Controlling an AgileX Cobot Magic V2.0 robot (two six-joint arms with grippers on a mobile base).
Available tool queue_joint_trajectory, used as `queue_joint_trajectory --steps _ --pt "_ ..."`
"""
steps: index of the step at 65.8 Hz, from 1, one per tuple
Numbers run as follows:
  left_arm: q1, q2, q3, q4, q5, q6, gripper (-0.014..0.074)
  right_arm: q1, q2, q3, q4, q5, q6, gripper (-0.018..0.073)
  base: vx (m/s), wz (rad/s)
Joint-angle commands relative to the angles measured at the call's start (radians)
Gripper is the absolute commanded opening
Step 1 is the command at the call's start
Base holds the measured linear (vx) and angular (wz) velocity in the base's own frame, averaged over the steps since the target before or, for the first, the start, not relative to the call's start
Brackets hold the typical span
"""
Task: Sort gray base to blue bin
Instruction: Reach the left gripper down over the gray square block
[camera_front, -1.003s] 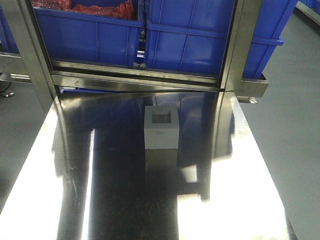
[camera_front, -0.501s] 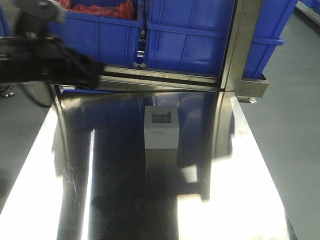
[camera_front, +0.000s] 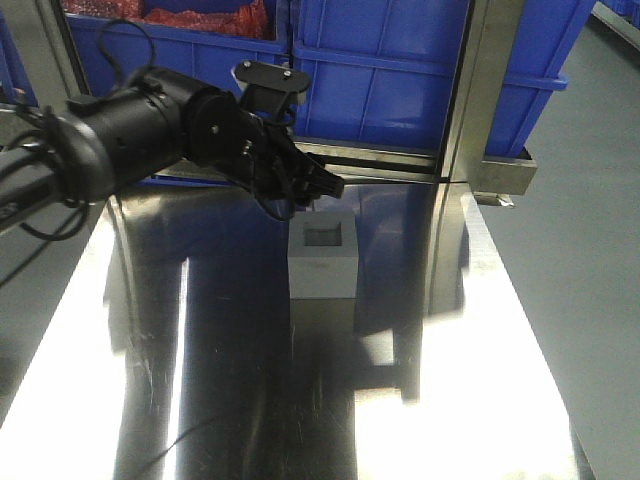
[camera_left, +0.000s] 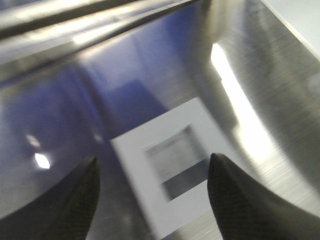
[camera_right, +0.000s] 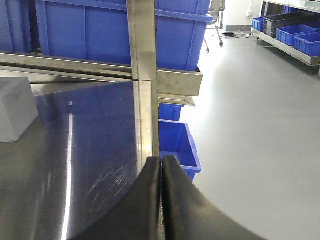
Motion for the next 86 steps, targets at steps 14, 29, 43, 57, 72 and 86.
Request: queue_joint_trajectory --steps 14,29,43,57,72,86 --pt "0.000 0.065 -0.077 -0.070 -0.075 -0.024 0.0483 -0.003 0.018 0.002 -0.008 -0.072 -0.011 -0.0005 0.00 0.00" --pt "0.012 0.106 -0.076 -0.070 -0.090 -0.052 0.0541 -0.003 0.018 0.002 -0.008 -0.072 -0.011 -0.0005 0.00 0.00" --pt "0.039 0.124 -0.076 -0.072 -0.067 -0.084 0.0549 -0.003 0.018 0.002 -0.008 -0.072 -0.011 -0.0005 0.00 0.00" --pt "0.040 0.154 -0.076 -0.072 -0.043 -0.084 0.0549 -0.003 0.018 0.002 -0.008 -0.072 -0.011 -0.0005 0.00 0.00" --pt "0.040 0.167 -0.076 -0.086 -0.032 -0.084 0.0525 -0.003 0.018 0.002 -0.008 -0.072 -0.011 -0.0005 0.00 0.00" --pt "0.040 0.161 -0.076 -0.086 -0.035 -0.083 0.0218 -0.003 0.018 0.002 -0.008 -0.072 -0.011 -0.0005 0.00 0.00"
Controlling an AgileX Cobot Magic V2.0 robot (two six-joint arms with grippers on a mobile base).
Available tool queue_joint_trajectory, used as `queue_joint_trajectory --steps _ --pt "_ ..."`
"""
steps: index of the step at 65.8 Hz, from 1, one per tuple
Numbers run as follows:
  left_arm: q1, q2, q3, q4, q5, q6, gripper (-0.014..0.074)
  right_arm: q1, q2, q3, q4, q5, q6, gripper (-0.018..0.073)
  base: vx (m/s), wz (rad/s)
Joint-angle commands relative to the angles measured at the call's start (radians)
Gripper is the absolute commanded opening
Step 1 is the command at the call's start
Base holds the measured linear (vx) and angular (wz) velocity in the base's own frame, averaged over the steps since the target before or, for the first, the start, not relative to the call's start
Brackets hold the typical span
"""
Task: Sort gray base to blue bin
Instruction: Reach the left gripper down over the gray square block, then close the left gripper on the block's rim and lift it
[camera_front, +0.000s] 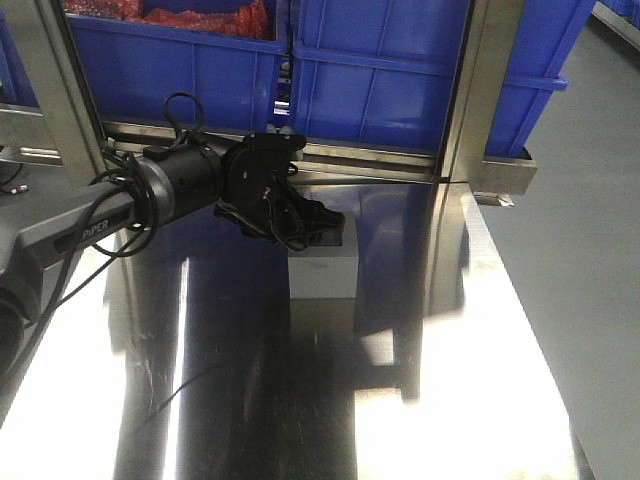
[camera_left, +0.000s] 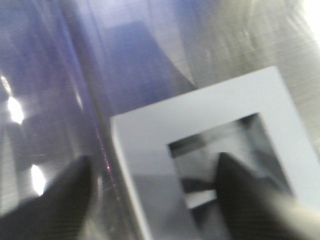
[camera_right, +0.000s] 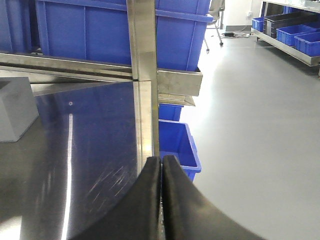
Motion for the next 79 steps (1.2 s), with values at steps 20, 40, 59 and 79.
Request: queue_joint_trajectory --steps 20,40,59,79 --pt "-0.002 -0.061 -0.027 0.009 -0.060 0.018 -0.0008 -0.003 0.018 0.002 -0.008 -0.072 -0.011 -0.0005 0.00 0.00" --pt "-0.046 -0.256 0.025 0.140 -0.197 0.003 -0.0008 -0.003 0.018 0.002 -0.008 -0.072 -0.011 -0.0005 0.00 0.00" --pt "-0.065 -0.557 0.396 0.138 -0.453 -0.047 -0.0008 -0.003 0.018 0.002 -0.008 -0.072 -0.011 -0.0005 0.00 0.00" --pt "-0.065 -0.922 0.798 0.138 -0.609 -0.047 -0.0008 -0.003 0.018 0.002 -0.008 -0.072 -0.011 -0.0005 0.00 0.00"
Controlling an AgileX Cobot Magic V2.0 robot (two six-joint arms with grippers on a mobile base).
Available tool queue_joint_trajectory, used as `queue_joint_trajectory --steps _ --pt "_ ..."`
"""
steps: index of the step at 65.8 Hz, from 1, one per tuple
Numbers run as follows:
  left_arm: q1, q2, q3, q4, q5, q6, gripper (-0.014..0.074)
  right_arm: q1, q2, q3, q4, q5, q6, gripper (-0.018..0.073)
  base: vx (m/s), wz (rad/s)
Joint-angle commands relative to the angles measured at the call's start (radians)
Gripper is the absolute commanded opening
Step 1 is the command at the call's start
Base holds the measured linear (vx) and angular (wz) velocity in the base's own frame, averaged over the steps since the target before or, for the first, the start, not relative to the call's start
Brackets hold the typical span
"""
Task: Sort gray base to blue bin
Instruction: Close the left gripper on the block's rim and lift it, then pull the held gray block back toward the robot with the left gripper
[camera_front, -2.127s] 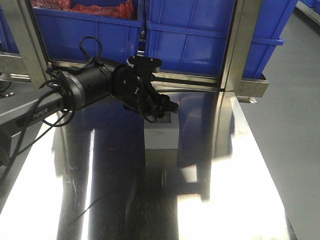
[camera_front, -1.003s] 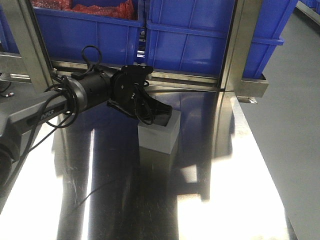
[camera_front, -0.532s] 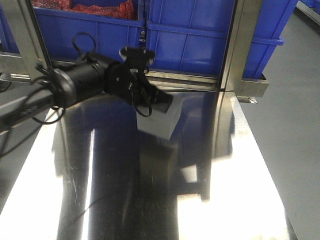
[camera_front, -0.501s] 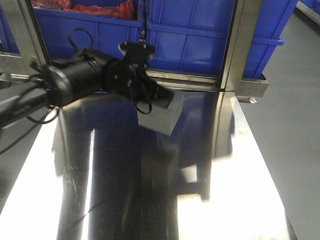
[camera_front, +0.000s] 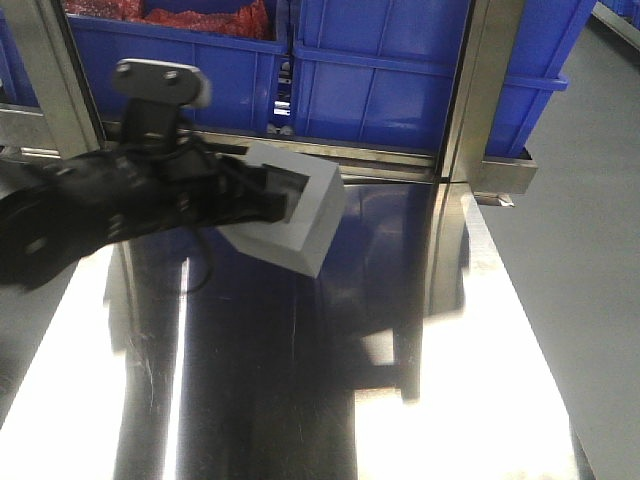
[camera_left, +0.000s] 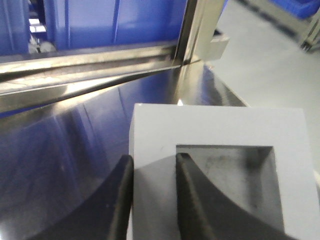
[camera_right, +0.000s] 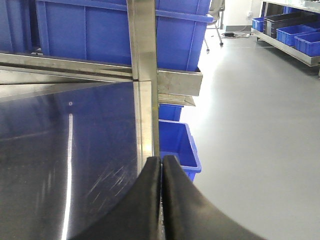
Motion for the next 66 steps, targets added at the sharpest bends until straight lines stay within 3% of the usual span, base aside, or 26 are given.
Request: queue_joint_trajectory --steps 1,29,47,66 --pt "-0.002 -0.161 0.083 -0.002 -0.148 -0.013 -0.0008 -0.003 0.018 0.002 -0.008 -0.072 -0.011 -0.0005 0.00 0.00" --pt "-0.002 -0.664 0.500 -0.002 -0.319 -0.011 -0.0008 -0.003 0.018 0.002 -0.008 -0.072 -0.011 -0.0005 0.00 0.00" --pt "-0.002 -0.875 0.535 -0.002 -0.322 -0.010 -0.0008 -0.003 0.018 0.002 -0.008 -0.072 -0.011 -0.0005 0.00 0.00" --pt "-0.002 -0.911 0.535 -0.002 -0.322 -0.010 -0.0008 -0.003 0.018 0.002 -0.008 -0.072 -0.011 -0.0005 0.00 0.00"
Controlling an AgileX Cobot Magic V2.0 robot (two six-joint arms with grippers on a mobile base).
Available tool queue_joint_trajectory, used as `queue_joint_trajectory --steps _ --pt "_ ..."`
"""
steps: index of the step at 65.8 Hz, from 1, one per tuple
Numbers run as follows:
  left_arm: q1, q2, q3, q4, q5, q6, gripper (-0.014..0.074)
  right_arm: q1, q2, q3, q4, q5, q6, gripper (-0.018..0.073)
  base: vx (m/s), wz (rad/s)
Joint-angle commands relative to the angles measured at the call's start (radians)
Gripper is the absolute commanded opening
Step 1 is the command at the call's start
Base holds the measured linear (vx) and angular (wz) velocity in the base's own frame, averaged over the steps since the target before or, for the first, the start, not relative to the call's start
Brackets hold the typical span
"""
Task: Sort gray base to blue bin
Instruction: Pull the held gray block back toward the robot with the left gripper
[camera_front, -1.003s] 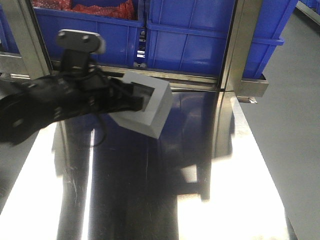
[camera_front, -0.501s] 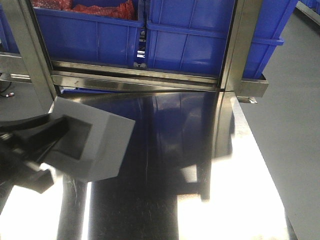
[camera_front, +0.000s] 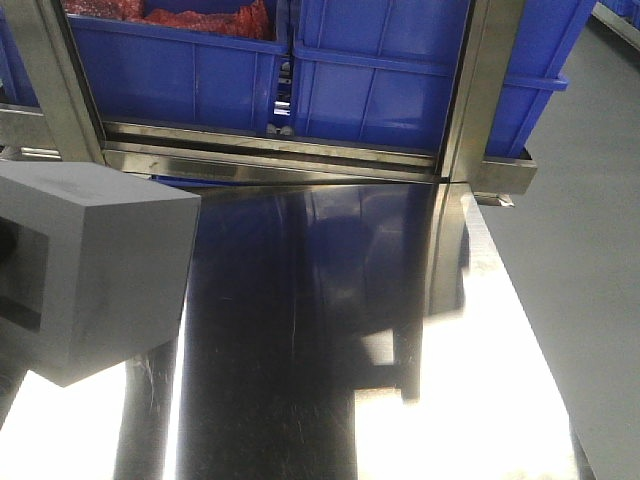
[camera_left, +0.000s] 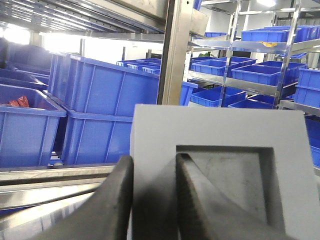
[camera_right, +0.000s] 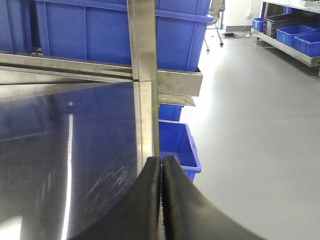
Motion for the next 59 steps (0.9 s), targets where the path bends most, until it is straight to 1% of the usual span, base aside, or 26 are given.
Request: queue_joint_trajectory --steps 1,59 --pt "-0.002 0.000 -0.031 -0.003 -0.108 -0.010 -0.0008 -0.003 0.018 0.002 -0.008 -0.072 -0.011 -0.0005 0.00 0.00" --pt "-0.002 0.000 -0.031 -0.003 -0.103 -0.010 -0.0008 -0.003 0.018 0.002 -0.008 -0.072 -0.011 -0.0005 0.00 0.00"
